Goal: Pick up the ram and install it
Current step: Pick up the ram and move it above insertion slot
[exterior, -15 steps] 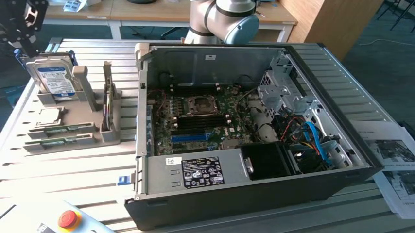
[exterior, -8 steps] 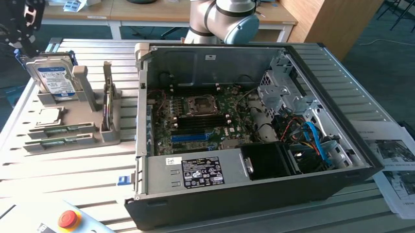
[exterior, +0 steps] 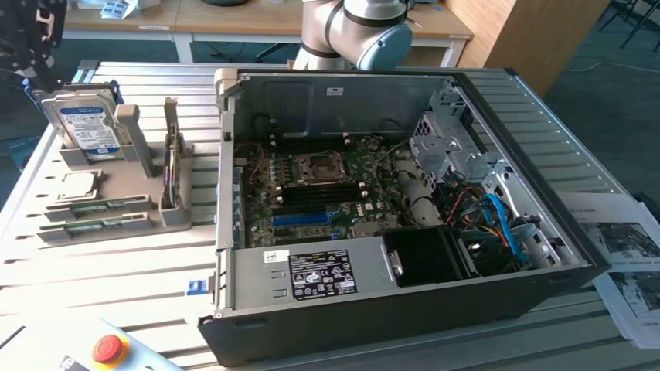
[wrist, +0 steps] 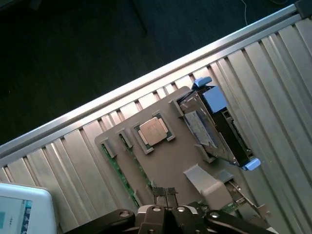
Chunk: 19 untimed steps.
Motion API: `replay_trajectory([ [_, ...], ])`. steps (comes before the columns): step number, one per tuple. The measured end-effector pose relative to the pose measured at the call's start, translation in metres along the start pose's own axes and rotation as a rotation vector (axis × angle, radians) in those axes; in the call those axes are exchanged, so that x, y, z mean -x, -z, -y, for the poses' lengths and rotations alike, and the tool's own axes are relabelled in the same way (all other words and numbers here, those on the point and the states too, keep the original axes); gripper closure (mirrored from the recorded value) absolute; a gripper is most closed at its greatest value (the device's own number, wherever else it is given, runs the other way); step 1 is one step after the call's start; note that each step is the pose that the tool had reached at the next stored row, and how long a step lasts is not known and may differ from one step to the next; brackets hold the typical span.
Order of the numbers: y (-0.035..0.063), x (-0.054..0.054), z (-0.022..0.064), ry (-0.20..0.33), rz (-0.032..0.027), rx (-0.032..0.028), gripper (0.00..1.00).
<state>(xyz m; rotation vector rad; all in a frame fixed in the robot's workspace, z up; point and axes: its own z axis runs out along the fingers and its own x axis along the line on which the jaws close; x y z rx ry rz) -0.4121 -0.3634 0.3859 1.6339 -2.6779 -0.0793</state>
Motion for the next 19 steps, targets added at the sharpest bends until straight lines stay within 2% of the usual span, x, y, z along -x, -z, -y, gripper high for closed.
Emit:
replay_trajectory([
  [19, -0.0014, 0.0, 0.0001, 0.347, -0.0156, 0.0081, 0.9],
])
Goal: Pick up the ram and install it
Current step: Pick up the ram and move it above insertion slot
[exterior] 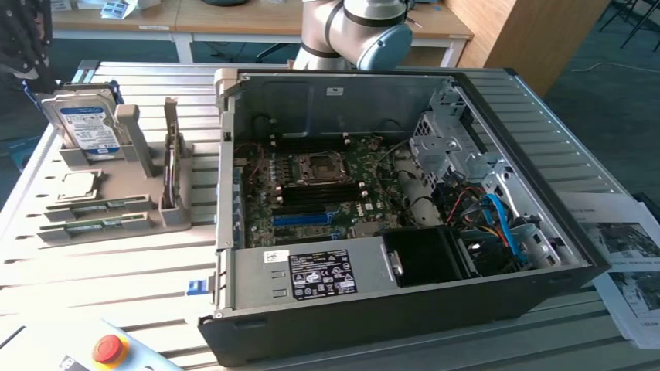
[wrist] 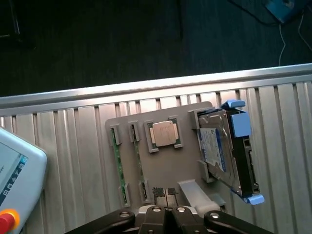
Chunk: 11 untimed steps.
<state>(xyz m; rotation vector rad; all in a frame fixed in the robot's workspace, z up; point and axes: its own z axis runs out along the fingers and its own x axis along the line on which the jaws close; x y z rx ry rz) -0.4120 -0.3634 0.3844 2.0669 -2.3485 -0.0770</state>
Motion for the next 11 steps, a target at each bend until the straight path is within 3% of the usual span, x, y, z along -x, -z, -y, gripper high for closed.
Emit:
replay_trajectory([
  [11, -0.0009, 0.0, 0.0, 0.201, -0.0092, 0.0047, 0.9],
])
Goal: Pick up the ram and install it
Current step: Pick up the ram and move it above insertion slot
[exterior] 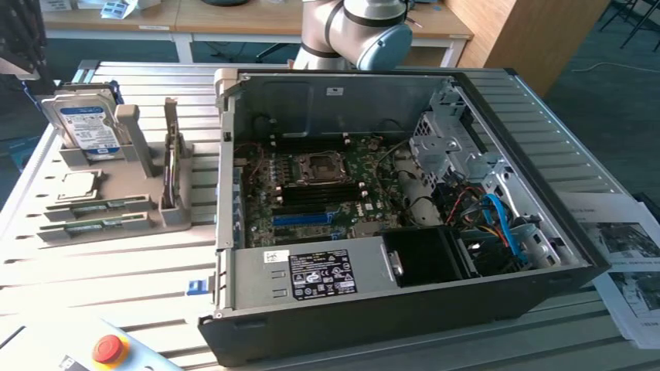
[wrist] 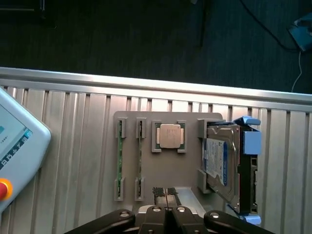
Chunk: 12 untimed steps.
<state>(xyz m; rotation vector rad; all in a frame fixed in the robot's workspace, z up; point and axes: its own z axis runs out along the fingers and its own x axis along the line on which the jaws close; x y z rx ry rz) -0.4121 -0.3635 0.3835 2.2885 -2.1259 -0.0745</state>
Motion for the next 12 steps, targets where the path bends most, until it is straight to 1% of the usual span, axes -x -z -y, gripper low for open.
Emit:
replay_trajectory([
  [2, 0.0, 0.0, 0.0, 0.033, -0.0015, 0.0008, 0.9],
  [3, 0.0, 0.0, 0.0, 0.037, -0.0016, 0.0009, 0.9],
  [12, -0.0001, 0.0, 0.0, 0.036, -0.0016, 0.0008, 0.9],
])
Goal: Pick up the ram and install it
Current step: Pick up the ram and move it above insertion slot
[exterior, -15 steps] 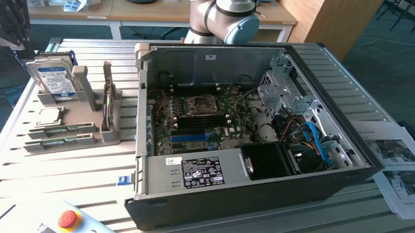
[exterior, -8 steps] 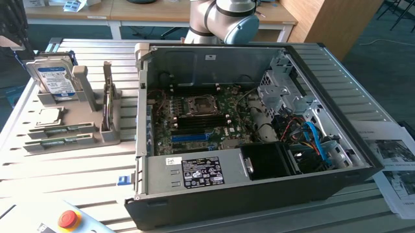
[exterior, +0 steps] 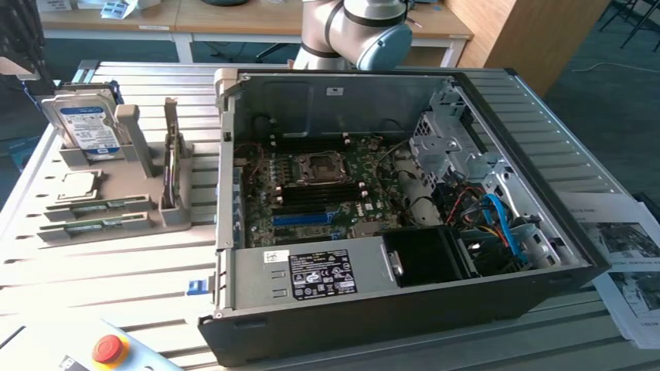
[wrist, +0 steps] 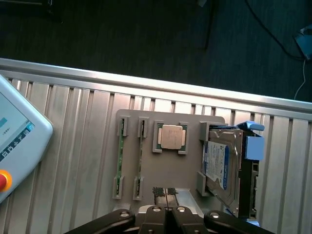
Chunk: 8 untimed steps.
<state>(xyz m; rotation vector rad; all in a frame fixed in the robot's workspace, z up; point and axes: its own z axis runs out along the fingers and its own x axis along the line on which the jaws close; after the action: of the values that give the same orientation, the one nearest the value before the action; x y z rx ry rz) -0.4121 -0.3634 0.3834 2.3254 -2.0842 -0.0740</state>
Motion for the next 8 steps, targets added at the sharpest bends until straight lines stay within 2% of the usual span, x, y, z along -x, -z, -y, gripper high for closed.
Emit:
replay_trajectory([
  [8, -0.0007, 0.0, 0.0, -0.041, 0.0019, -0.001, 0.9],
])
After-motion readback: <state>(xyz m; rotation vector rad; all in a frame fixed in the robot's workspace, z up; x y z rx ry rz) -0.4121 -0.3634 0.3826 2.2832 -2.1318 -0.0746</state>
